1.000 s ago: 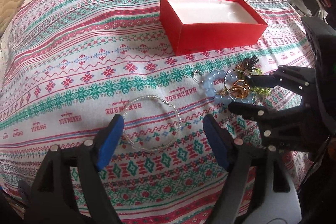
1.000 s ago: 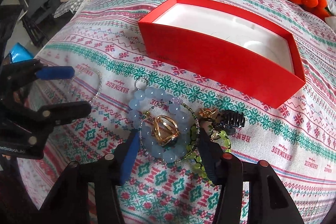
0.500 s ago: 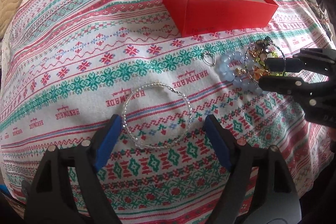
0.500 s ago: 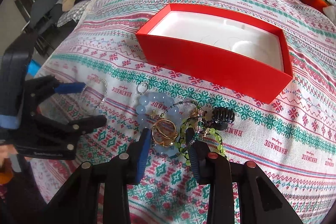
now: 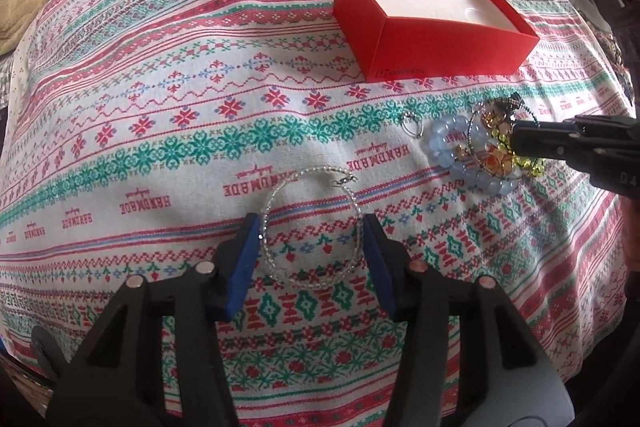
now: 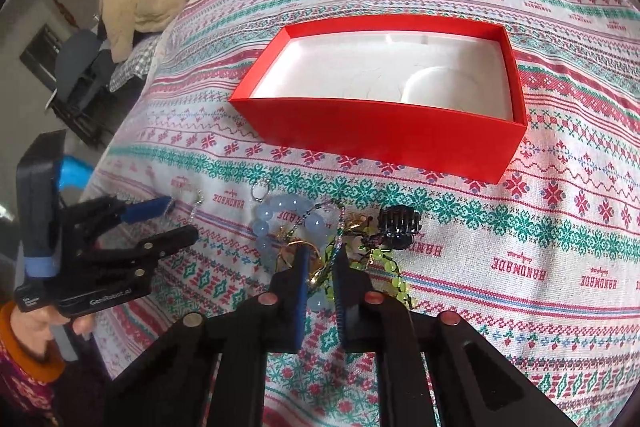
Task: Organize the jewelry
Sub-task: 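Close the left tool on the silver bangle while the right tool grasps the dark beaded bangle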
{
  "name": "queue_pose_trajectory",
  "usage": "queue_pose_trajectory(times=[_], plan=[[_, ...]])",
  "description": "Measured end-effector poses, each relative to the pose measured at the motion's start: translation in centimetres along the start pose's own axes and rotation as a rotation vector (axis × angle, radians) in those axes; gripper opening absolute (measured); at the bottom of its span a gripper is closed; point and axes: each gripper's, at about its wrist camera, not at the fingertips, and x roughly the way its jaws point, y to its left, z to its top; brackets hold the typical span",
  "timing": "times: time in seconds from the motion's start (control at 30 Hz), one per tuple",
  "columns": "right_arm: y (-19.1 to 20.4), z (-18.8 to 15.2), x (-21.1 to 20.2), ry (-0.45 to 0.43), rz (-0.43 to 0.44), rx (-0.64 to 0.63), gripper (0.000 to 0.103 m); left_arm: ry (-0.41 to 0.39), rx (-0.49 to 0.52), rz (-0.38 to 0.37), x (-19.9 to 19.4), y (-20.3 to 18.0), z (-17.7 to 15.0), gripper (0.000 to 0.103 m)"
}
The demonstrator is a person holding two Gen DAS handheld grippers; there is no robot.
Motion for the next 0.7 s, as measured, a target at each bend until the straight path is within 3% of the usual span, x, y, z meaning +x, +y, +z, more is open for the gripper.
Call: queue_pose_trajectory(times=[0.33, 0.7], plan=[[0.8, 1.0, -1.4, -0.061, 0.014, -0.049, 0.005, -0.036, -0.02, -0.02, -1.8, 2.1, -0.6, 0.052], [1.3, 1.9, -3.6, -0.118, 0.023, -0.071, 0.004, -0.097, -0.033, -0.042, -3.7, 1.8, 1.1, 0.052]])
